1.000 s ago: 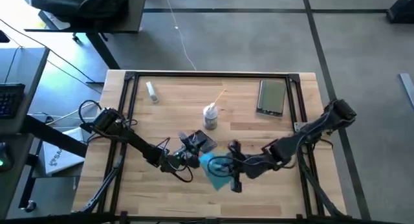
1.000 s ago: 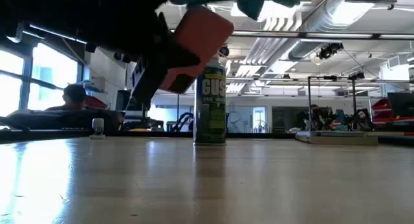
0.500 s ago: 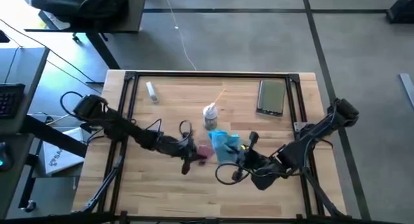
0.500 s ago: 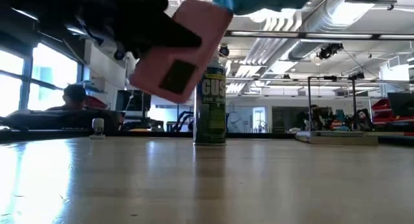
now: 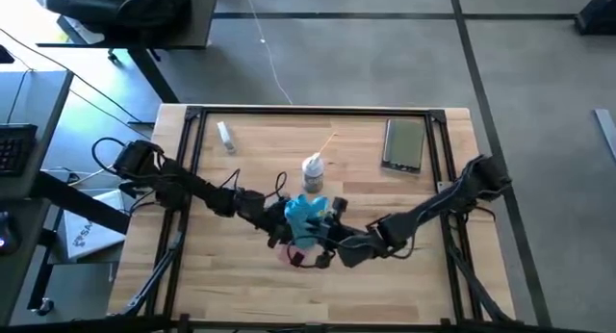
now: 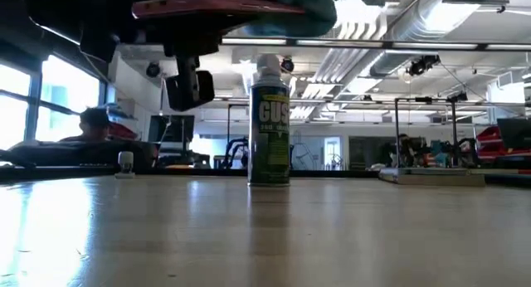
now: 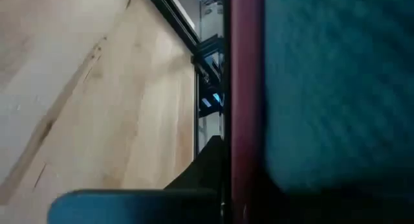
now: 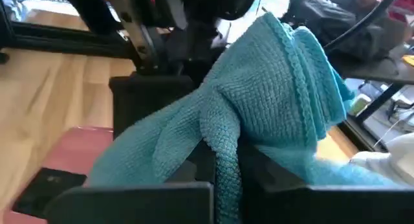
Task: Apply microfiber cloth
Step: Wipe the back and front of the cellphone with the blue microfiber cloth, then return to Home Position
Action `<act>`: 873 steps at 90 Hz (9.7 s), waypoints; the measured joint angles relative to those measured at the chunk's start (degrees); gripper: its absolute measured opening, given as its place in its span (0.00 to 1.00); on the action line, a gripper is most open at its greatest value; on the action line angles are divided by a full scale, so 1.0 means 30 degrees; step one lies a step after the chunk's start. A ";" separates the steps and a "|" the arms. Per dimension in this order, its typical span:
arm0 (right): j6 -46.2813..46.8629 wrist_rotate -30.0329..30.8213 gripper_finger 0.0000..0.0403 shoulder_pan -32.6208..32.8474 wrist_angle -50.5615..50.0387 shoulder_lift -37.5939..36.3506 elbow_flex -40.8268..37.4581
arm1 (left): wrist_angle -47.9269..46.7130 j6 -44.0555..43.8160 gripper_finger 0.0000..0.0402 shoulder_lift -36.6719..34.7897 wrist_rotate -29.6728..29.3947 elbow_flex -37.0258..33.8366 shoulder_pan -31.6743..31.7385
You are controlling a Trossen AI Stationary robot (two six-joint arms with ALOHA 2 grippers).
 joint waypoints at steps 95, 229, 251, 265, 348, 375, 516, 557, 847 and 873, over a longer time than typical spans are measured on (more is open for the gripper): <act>-0.6821 0.9628 0.00 0.0899 -0.3937 -0.1680 0.0497 | -0.0063 -0.0370 0.03 -0.0168 0.0419 0.0115 0.0415; 0.9529 -0.0271 0.00 -0.0211 -0.0594 0.0813 0.0860 | -0.0360 0.4131 0.03 -0.0087 -0.3647 0.0029 0.0102; 1.0870 0.1170 0.00 -0.0136 -0.0175 0.1449 0.0889 | -0.0307 0.6772 0.03 -0.0036 -0.4726 -0.0024 -0.0269; 0.9201 0.2125 0.00 -0.0099 0.0894 0.1480 0.0860 | -0.0056 0.7787 0.03 -0.0066 -0.5690 -0.0009 -0.0904; 1.0585 0.4626 0.00 0.1875 -0.4927 -0.1468 0.0809 | 0.0526 0.6324 0.03 -0.0189 -0.5825 0.0068 -0.1039; 1.0503 0.2416 0.00 0.1132 -0.2496 -0.0051 0.0818 | 0.1078 0.6422 0.03 -0.0189 -0.5914 0.0027 -0.0220; 0.5285 -0.1619 0.00 -0.1520 -0.7327 -0.4135 0.0830 | -0.4235 1.1303 0.03 -0.1101 -1.3399 0.0705 -0.1968; 0.5788 -0.1827 0.00 -0.0819 -0.5936 -0.2492 0.0838 | -0.4078 1.1114 0.03 -0.2208 -1.2704 0.0698 -0.0855; 0.8211 -0.0612 0.75 0.1027 -2.3815 -0.2376 0.7898 | -1.7042 2.0412 0.38 -0.2343 -1.2398 0.2526 -0.1416; 0.3319 0.1273 0.75 -0.0291 -2.3368 -0.4420 0.6990 | -2.0252 1.9421 0.38 -0.7562 -1.3278 0.2519 -0.2096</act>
